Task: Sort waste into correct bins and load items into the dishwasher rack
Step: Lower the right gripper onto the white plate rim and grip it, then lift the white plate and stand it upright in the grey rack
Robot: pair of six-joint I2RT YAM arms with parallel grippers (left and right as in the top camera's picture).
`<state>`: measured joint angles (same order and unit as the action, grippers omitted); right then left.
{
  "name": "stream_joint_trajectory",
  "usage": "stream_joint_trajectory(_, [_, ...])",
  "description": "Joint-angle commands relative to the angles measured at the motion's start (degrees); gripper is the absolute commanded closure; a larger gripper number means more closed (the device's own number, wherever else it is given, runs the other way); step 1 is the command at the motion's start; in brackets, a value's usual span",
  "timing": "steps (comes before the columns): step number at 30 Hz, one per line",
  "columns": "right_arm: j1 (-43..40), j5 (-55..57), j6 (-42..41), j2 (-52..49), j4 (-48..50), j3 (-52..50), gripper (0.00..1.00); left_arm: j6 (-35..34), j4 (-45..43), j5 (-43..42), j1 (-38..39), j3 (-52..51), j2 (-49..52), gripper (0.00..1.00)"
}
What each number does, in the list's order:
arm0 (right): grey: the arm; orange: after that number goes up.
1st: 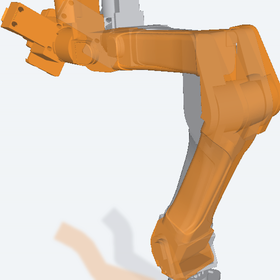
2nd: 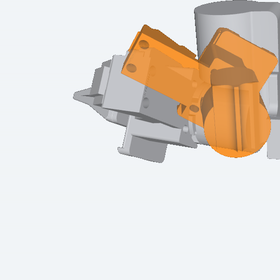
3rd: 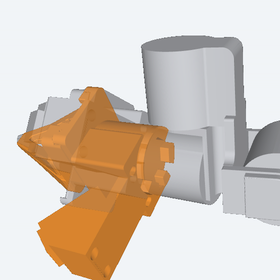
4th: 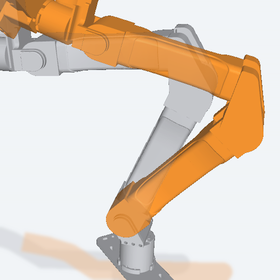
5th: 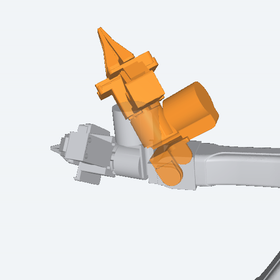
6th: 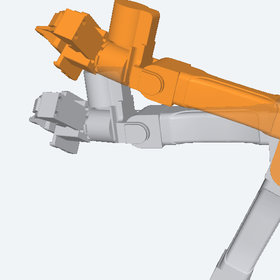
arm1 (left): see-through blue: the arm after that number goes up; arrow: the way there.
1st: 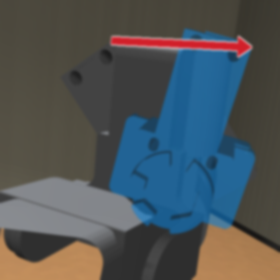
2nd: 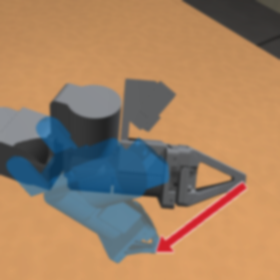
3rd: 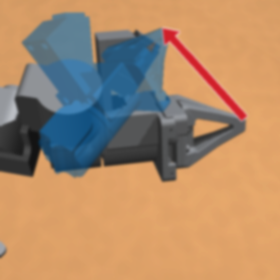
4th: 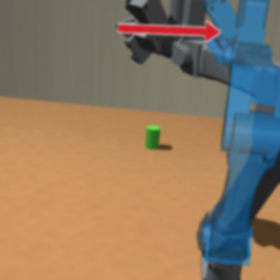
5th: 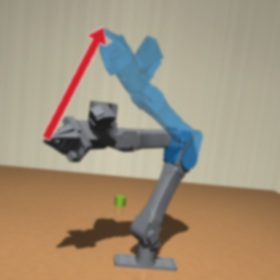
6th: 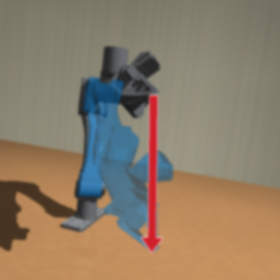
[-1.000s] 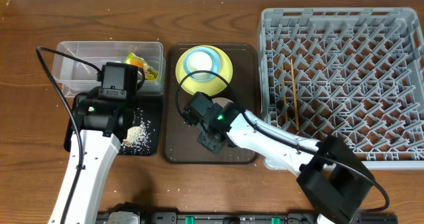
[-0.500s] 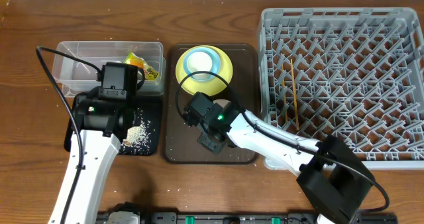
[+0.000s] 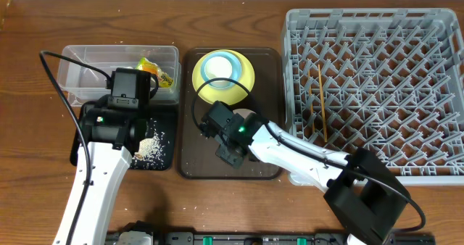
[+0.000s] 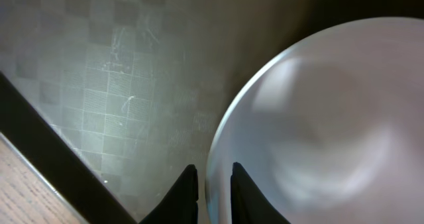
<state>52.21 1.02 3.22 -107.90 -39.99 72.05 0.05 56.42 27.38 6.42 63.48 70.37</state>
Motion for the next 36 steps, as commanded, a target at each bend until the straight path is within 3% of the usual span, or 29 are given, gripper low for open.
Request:
stream_joint_trajectory(1, [1.1,0.1,0.7,0.9,0.6,-0.9,0.87,0.3,0.1,0.7,-0.2,0.5,0.1,0.06])
stream_joint_trajectory(4, [1.1,0.1,0.7,0.9,0.8,-0.9,0.89,0.3,0.1,0.7,-0.2,0.5,0.1,0.06])
stream_joint_trajectory(7, [1.1,0.5,0.7,1.0,0.7,-0.9,0.99,0.3,0.1,0.7,-0.2,0.5,0.1,0.06])
stream_joint_trajectory(16, [0.5,-3.0,-0.3,4.8,-0.7,5.4,0.99,0.3,0.1,0.7,-0.2,0.5,0.1,0.06])
stream_joint_trajectory(21, [-5.3,-5.4,-0.3,9.7,-2.3,12.2,0.99,0.3,0.1,0.7,-0.2,0.5,0.1,0.06])
stream_joint_trajectory(27, [-22.3,-29.4,-0.4,13.3,2.2,17.6,0.99,0.3,0.1,0.7,-0.2,0.5,0.1,0.06])
stream_joint_trajectory(36, [-48.3,-68.0,-6.3,6.2,22.4,17.4,0.99,0.3,0.1,0.7,-0.2,0.5,0.1,0.06])
